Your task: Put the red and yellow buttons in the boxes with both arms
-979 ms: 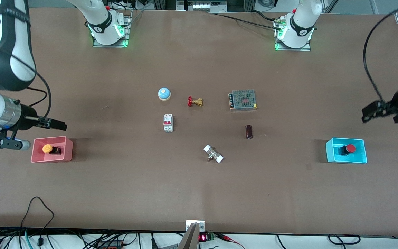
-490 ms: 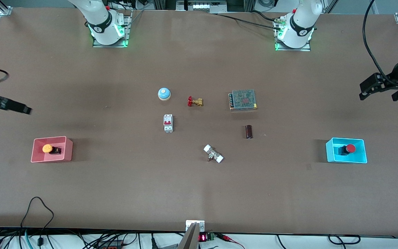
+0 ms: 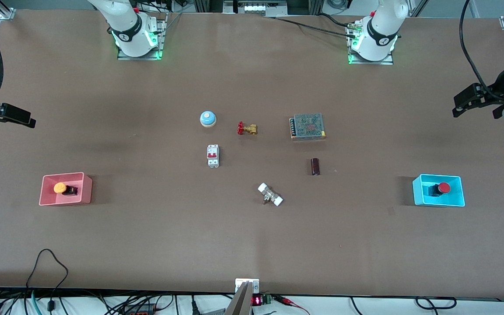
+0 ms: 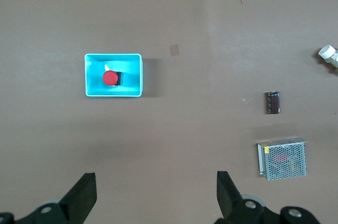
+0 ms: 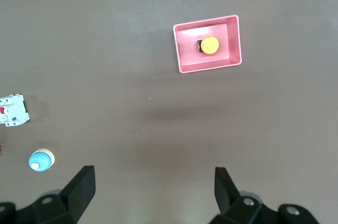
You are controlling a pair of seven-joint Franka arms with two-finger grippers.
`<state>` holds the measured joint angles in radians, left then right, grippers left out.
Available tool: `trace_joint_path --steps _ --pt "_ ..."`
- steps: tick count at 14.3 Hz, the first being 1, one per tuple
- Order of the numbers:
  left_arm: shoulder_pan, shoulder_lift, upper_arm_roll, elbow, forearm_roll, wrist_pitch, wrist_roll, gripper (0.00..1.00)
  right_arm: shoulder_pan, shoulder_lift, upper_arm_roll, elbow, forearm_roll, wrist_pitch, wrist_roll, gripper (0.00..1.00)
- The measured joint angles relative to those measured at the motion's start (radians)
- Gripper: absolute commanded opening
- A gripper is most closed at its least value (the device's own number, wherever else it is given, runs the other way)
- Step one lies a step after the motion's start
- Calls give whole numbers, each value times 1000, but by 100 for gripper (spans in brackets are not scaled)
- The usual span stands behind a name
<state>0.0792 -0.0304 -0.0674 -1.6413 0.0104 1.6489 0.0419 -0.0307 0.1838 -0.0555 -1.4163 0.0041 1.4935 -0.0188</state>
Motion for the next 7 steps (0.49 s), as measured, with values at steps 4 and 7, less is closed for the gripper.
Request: trace_joint_path --steps 4,7 --pt "0 -5 0 0 -3 0 0 100 -3 -42 1 -34 -5 0 -3 100" --pt "8 -6 4 0 -11 6 0 100 -3 -59 2 -45 -7 -1 -4 100"
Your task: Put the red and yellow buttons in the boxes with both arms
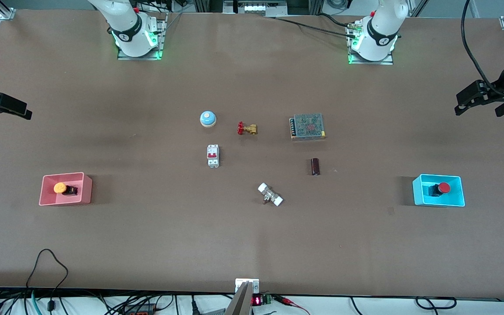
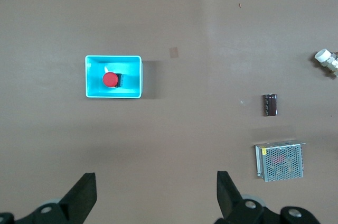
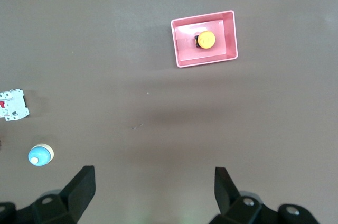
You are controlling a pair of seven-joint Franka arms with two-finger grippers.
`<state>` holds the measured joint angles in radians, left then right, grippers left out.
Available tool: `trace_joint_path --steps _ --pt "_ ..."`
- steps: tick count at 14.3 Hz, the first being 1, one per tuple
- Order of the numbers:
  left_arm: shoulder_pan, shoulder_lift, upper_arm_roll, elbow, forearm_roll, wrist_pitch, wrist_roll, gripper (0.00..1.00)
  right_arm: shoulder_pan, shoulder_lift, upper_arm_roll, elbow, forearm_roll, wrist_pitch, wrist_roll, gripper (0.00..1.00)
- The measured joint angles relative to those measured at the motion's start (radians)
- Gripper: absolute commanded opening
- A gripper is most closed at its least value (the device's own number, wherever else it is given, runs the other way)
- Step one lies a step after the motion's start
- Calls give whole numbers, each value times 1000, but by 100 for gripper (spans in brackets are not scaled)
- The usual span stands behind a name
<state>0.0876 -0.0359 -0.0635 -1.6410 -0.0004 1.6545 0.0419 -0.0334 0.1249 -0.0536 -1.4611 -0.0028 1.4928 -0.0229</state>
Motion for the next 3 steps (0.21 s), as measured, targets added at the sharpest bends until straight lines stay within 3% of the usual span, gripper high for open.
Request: trace_joint_path --steps 3 --pt "20 0 3 0 -1 24 1 100 -1 -8 0 -3 0 -10 -2 100"
